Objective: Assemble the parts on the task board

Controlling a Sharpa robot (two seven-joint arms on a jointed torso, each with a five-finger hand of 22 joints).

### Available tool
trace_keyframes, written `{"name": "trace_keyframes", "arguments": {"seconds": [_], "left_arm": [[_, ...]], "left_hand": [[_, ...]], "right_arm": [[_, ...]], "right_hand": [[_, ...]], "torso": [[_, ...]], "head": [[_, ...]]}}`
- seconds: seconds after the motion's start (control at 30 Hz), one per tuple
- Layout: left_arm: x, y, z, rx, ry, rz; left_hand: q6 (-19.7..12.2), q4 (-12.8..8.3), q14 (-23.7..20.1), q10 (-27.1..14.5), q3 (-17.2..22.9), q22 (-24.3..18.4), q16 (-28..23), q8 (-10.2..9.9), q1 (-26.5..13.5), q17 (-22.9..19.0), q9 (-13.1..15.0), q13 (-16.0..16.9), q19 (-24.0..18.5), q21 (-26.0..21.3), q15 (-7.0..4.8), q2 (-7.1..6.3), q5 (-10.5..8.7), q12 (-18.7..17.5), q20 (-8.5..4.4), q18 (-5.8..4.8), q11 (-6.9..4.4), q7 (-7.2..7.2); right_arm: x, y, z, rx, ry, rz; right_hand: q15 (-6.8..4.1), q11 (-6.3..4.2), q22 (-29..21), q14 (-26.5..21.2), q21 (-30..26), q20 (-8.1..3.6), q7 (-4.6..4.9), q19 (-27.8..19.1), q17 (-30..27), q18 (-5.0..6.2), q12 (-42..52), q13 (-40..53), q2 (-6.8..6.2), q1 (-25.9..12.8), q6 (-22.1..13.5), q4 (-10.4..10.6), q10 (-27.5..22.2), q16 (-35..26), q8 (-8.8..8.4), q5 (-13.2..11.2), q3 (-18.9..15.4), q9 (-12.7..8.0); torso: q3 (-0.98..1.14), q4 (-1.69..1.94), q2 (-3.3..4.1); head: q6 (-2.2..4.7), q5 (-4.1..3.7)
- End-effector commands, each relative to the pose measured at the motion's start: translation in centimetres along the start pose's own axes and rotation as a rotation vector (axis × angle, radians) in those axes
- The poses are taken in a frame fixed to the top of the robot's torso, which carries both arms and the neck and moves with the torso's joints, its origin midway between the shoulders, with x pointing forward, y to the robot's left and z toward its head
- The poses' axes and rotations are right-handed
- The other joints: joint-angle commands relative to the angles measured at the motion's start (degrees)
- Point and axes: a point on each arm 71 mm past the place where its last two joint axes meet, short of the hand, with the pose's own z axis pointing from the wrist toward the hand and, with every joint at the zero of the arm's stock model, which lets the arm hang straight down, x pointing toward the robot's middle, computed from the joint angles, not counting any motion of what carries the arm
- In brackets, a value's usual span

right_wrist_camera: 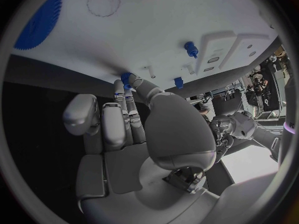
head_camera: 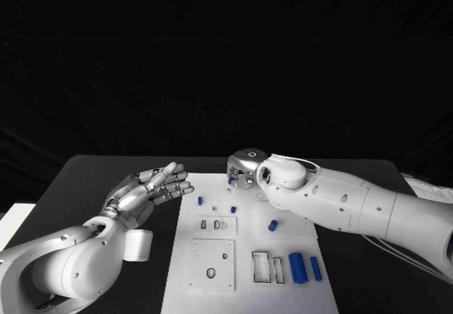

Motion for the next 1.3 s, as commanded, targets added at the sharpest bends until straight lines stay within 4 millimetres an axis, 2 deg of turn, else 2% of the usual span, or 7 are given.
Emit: {"name": "trace_keyframes", "arguments": {"seconds": [0.03, 0.13, 0.37, 0.73, 0.97, 1.17, 1.3], "left_arm": [[0.3, -0.1, 0.0, 0.004, 0.022, -0.012], [0.3, -0.1, 0.0, 0.004, 0.022, -0.012], [0.2, -0.1, 0.0, 0.002, 0.022, -0.012], [-0.1, -0.2, -0.1, 0.001, 0.013, -0.007], [-0.4, -0.4, -0.2, 0.003, 0.007, -0.004], [-0.5, -0.4, -0.2, 0.004, 0.006, -0.004], [-0.5, -0.4, -0.1, 0.004, 0.007, -0.004]], "left_hand": [[0.0, -0.3, -0.3, -0.3, -0.1, -0.1, -0.2, -0.4, 0.2, -0.1, -0.1, -0.1, -0.1, -0.4, -0.08, 0.5, -0.13, -0.3, 0.18, 0.16, 0.05, 0.35], [0.0, -0.3, -0.3, -0.3, -0.1, -0.1, -0.2, -0.4, 0.2, -0.1, -0.1, -0.1, -0.1, -0.4, -0.08, 0.5, -0.13, -0.3, 0.18, 0.16, 0.05, 0.35], [0.0, -0.4, -0.4, -0.4, -0.2, -0.1, -0.3, -0.4, 0.2, -0.1, -0.1, -0.1, -0.1, -0.5, -0.04, 0.5, -0.14, -0.4, 0.21, 0.16, 0.08, 0.37], [-0.1, -0.4, -0.4, -0.5, -0.2, -0.1, -0.4, -0.5, 0.2, -0.1, -0.1, -0.1, -0.2, -0.5, -0.02, 0.49, -0.14, -0.4, 0.23, 0.16, 0.11, 0.4], [-0.1, -0.4, -0.4, -0.5, -0.2, -0.1, -0.4, -0.5, 0.2, -0.1, -0.1, -0.1, -0.2, -0.5, -0.02, 0.49, -0.14, -0.4, 0.23, 0.16, 0.11, 0.4], [-0.1, -0.5, -0.5, -0.6, -0.2, -0.2, -0.5, -0.6, 0.2, -0.1, -0.1, -0.1, -0.2, -0.5, 0.01, 0.5, -0.15, -0.4, 0.26, 0.16, 0.13, 0.42], [-0.1, -0.5, -0.5, -0.6, -0.2, -0.2, -0.5, -0.6, 0.2, -0.1, -0.1, -0.1, -0.2, -0.5, 0.01, 0.5, -0.15, -0.4, 0.26, 0.16, 0.13, 0.42]], "right_arm": [[0.1, 0.0, 0.1, 0.01, 0.004, -0.03], [0.1, 0.0, 0.1, 0.01, -0.006, -0.024], [-0.2, -0.2, -0.1, 0.009, -0.046, -0.011], [-1.4, -1.5, -3.0, 0.002, -0.11, 0.018], [-2.6, -4.4, -6.6, 0.066, -0.136, 0.13], [-2.5, -7.9, -9.2, 0.177, -0.075, 0.253], [-2.0, -9.4, -10.0, 0.229, -0.024, 0.272]], "right_hand": [[-0.21, 0.31, 0.1, 1.8, 0.3, -0.37, -0.01, -0.1, -0.1, -0.88, 0.1, -0.1, -0.85, -0.1, 0.0, 0.5, 0.0, 0.1, 0.14, 0.0, 0.0, -0.1], [0.18, 0.78, -0.6, 1.5, -0.1, -0.16, 0.55, -0.6, -0.9, -0.79, -0.1, -0.2, -1.73, -0.5, -1.4, 0.9, -1.7, -0.3, -0.21, -0.1, 0.3, -0.4], [1.83, 2.85, -6.2, 0.1, -3.7, 1.47, 2.34, -3.2, -7.1, 0.17, 0.2, -0.2, -5.48, 0.1, -11.5, 3.0, -12.4, -4.4, -0.19, -1.0, -3.1, -1.9], [1.64, 2.58, -7.2, 0.2, -4.4, 1.45, 2.14, -3.3, -8.2, 0.35, 1.2, 0.0, -5.94, 2.4, -12.0, 6.3, -11.5, -5.1, 0.12, -0.8, -7.8, -1.6], [0.51, 0.97, -0.2, 2.0, 0.1, 0.62, 1.7, -0.3, -1.3, -0.82, 6.2, 1.8, -5.59, 2.0, -9.3, 8.5, -0.4, -0.6, 0.68, 0.9, -7.7, -1.3], [-1.57, -1.49, 9.7, 2.9, 6.4, -1.46, -0.02, 3.5, 4.4, -2.54, 14.8, 8.9, -8.39, 0.2, -11.2, 12.0, 11.9, 3.4, 0.2, 3.7, -14.1, -1.6], [-1.65, -1.82, 14.1, 3.6, 9.2, -1.78, -0.42, 4.7, 10.4, -3.35, 45.7, 42.0, -7.27, 2.0, -11.9, 16.3, 14.0, 7.0, 0.87, 5.8, -22.0, -1.4]], "torso": [[-0.04, 0.0, 0.0], [-0.09, -0.12, -0.01], [-0.07, -0.12, 0.02], [-0.01, -0.32, 0.07], [-0.03, -0.88, 0.12], [0.08, -1.66, 0.19], [0.19, -1.93, 0.28]], "head": [[-0.14, 0.1], [-0.13, 0.2], [0.01, 0.06], [0.38, -0.05], [0.82, -0.22], [1.14, -0.22], [1.16, -0.17]]}}
